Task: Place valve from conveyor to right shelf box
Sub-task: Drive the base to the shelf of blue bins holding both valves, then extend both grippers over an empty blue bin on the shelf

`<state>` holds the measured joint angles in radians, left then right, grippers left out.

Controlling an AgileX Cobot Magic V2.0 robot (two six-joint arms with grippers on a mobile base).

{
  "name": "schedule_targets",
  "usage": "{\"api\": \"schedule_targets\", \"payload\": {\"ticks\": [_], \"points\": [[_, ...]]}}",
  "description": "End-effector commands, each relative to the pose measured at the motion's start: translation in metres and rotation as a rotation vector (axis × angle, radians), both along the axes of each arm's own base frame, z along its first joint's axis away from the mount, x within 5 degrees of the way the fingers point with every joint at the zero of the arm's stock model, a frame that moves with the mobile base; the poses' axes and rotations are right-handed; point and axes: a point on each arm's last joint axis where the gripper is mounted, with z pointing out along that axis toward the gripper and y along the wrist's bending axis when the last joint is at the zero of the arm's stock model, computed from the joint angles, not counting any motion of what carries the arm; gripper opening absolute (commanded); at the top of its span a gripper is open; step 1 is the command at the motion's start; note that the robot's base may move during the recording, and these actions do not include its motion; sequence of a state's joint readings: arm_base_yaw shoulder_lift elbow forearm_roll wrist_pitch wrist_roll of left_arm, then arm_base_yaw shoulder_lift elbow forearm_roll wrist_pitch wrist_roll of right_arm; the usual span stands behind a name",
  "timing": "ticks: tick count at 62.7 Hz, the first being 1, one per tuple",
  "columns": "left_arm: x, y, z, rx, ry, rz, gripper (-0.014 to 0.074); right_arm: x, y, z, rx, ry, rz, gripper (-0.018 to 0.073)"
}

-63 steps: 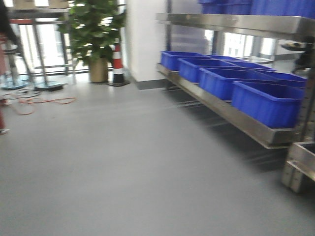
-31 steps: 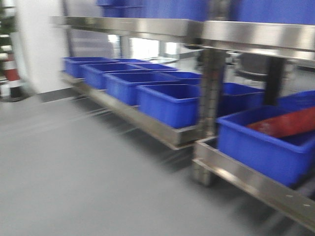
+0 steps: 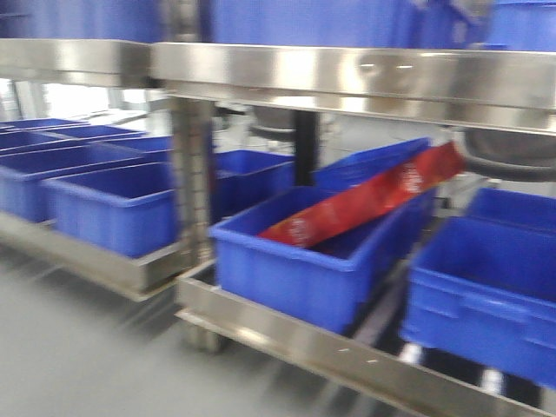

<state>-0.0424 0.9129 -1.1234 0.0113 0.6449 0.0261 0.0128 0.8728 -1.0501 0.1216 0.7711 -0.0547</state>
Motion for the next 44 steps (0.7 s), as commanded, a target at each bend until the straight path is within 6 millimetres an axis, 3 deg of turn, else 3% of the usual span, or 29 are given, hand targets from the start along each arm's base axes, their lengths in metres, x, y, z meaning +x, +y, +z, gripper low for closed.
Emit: {"api": "schedule_targets", "payload": {"ticks": [1,44], "points": [[-0.0016,-0.0009,0.0105,-0.009,-0.080,-0.005,-0.0111,-0.0002,-0.0014,0.0098,0.000,-0.087,-0.013,-0.0165],[-0.0016,-0.0009,0.0105,-0.009,-0.080,-0.005,-0.0111,-0.0002,-0.0014,0.0098,0.000,-0.087,-0.013,-0.0165]]}}
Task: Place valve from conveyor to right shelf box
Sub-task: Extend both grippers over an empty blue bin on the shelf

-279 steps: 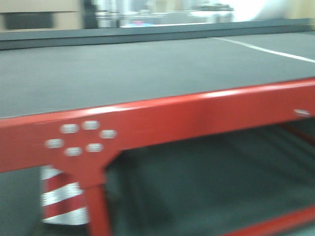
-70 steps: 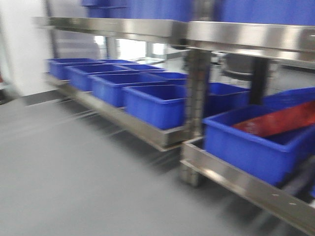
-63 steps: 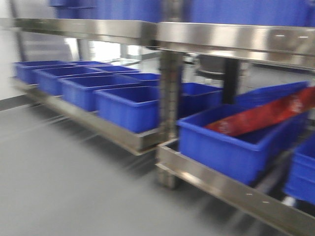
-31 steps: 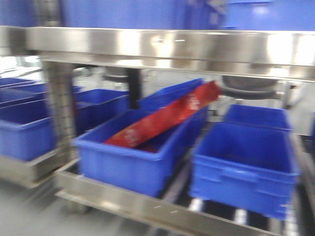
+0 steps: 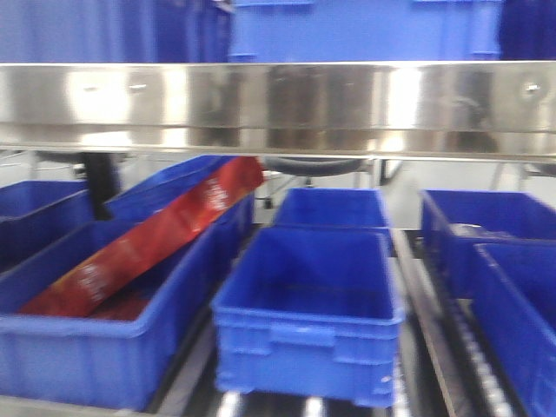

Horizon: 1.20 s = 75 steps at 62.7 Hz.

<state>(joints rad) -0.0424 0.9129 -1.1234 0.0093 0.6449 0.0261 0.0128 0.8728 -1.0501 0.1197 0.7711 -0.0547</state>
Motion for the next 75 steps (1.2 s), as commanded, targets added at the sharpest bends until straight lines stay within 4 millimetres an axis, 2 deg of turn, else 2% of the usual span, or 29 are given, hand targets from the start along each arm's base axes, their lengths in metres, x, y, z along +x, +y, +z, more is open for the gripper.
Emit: {"api": "schedule_targets", "payload": {"ticks": [1,75], "points": [[-0.0016,-0.0008,0.0105,-0.007,-0.080,-0.005,-0.0111,-0.0002,-0.0013,0.0098,0.001,-0.087,-0.012,-0.0165],[-0.0016,-0.0008,0.0105,-0.007,-0.080,-0.005,-0.0111,-0.0002,-0.0013,0.0098,0.001,-0.087,-0.012,-0.0165]]}}
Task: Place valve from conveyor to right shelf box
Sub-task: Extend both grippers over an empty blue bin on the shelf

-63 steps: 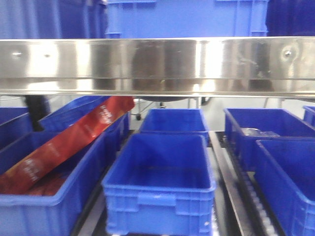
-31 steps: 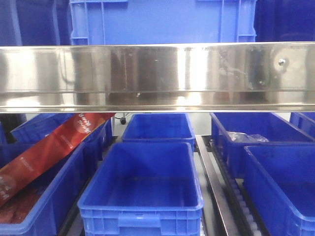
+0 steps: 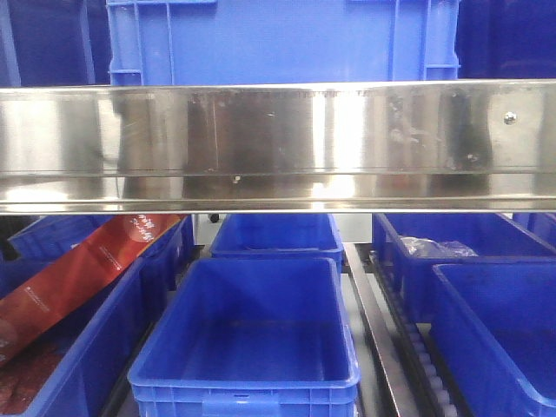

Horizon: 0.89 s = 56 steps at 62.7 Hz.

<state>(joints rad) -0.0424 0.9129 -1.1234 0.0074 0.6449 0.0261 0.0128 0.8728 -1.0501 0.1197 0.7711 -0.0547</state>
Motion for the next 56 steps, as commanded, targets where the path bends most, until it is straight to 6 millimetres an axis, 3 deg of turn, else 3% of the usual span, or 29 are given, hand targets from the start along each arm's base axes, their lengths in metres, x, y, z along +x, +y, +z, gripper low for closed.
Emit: {"api": "schedule_targets", "payload": {"ticks": [1,56], "points": [[-0.0016,-0.0007,0.0105,-0.005,-0.080,-0.004,-0.0111,-0.0002,-0.0013,0.0098,0.001,-0.087,-0.012,-0.0165],[-0.0016,-0.0007,0.0105,-0.005,-0.080,-0.004,-0.0111,-0.0002,-0.0013,0.0098,0.001,-0.087,-0.012,-0.0165]]}}
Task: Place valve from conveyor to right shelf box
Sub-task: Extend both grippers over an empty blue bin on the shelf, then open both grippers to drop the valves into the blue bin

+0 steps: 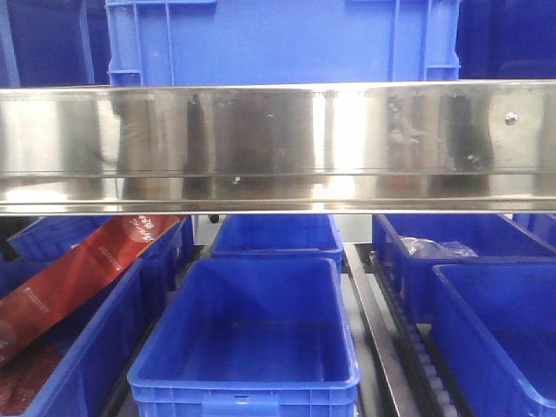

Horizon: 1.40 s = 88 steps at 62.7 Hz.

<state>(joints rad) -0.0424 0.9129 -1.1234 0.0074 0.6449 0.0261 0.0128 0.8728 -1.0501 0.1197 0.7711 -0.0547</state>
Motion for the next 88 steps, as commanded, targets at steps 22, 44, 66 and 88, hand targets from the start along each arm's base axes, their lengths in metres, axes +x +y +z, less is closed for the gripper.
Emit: {"api": "schedule_targets", "payload": {"ticks": [22,44,66,88], "points": [[-0.001,-0.001,0.016,-0.011,-0.077,-0.006,-0.0111,-0.002,0.001,0.015,0.013,-0.096,0.002,-0.0165],[0.045,-0.056,0.057,0.038,-0.085,-0.229,-0.0111,0.021,0.031,0.066,0.027,-0.190,0.157,-0.0161],[0.117,-0.151,0.067,0.002,-0.081,-0.445,-0.0111,0.103,0.100,0.109,0.056,-0.243,0.347,-0.0161],[0.173,-0.191,0.026,-0.028,0.014,-0.475,-0.0111,0.183,0.154,0.077,0.048,-0.173,0.404,-0.0162]]}}
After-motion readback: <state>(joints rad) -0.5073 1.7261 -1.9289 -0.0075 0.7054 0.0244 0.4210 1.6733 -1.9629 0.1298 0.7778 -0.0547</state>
